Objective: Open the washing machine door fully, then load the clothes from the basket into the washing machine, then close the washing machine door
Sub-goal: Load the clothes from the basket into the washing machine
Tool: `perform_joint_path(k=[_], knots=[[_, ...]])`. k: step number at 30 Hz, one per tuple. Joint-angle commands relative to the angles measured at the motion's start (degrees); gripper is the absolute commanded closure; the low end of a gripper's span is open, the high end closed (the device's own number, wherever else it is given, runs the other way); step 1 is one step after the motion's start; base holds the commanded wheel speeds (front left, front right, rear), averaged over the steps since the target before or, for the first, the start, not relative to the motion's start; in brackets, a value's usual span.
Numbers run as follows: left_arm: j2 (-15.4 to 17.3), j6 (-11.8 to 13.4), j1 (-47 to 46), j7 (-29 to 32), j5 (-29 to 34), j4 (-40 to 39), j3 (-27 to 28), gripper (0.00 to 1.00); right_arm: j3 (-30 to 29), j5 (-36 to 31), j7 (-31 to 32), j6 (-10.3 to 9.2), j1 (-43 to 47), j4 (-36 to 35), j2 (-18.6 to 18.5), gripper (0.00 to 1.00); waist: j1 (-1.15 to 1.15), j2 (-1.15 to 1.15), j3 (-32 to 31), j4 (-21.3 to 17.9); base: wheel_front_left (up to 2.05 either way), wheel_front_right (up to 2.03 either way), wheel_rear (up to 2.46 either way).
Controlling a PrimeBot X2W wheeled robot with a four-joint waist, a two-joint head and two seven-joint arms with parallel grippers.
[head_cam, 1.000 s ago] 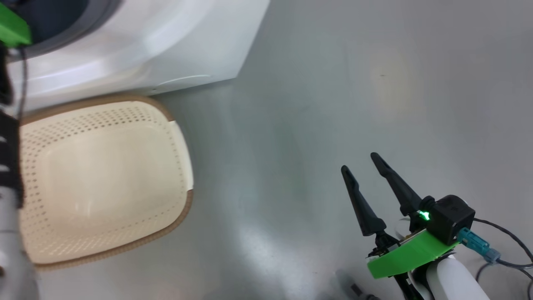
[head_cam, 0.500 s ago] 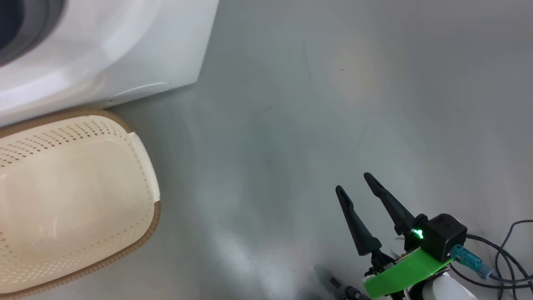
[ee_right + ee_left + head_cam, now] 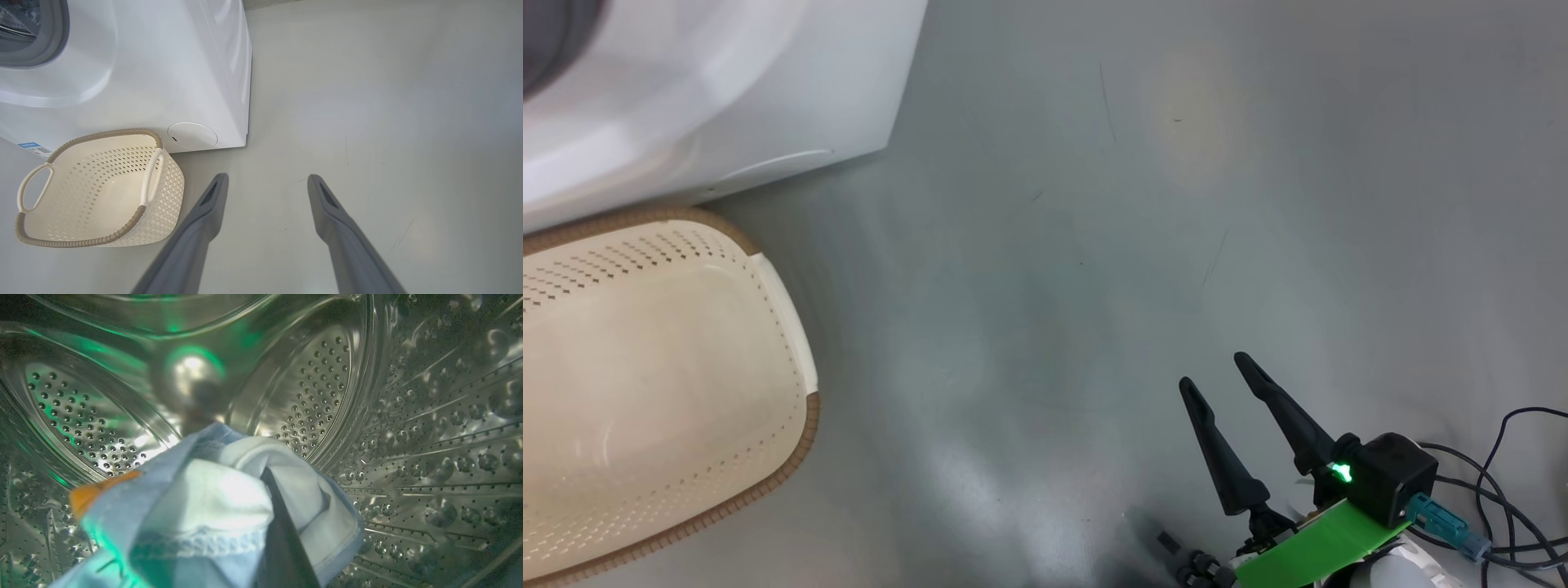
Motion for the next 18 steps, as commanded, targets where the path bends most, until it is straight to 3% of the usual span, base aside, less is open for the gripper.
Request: perform_joint_path(k=[1, 4, 8, 11, 18], knots=[[2.80, -0.12, 1.46, -0.28, 0.49, -2.25, 0.78, 0.85, 1.29, 0.47, -0.27, 0.09, 1.69, -1.09, -0.38, 0.00, 0.00, 0.00, -0.03, -0.02, 0.00, 0.00, 0.00], [2.84, -0.13, 2.32, -0.28, 1.44, -0.42, 0.39, 0.67, 1.42, 0.50, -0.27, 0.09, 1.65, -0.82, -0.28, 0.00, 0.00, 0.00, -0.49, -0.05, 0.00, 0.00, 0.00], [2.76, -0.13, 1.78, -0.29, 2.50, 6.05, -1.02, 0.50, 1.38, 0.60, -0.27, 0.09, 1.88, -0.61, -0.37, 0.00, 0.00, 0.00, -1.36, 0.15, 0.00, 0.00, 0.00], [2.71, -0.08, 0.32, -0.29, 3.25, 9.98, -2.16, 0.02, 1.35, 0.71, -0.27, 0.09, 2.03, -0.46, -0.42, 0.00, 0.00, 0.00, -1.90, 0.30, 0.00, 0.00, 0.00], [1.91, 2.71, -2.10, 0.29, 4.72, 17.34, -4.08, 0.00, 0.92, 0.90, -0.27, 0.09, 2.07, -0.26, -0.39, 0.00, 0.00, 0.00, -3.31, 1.17, 0.00, 0.00, 0.00]])
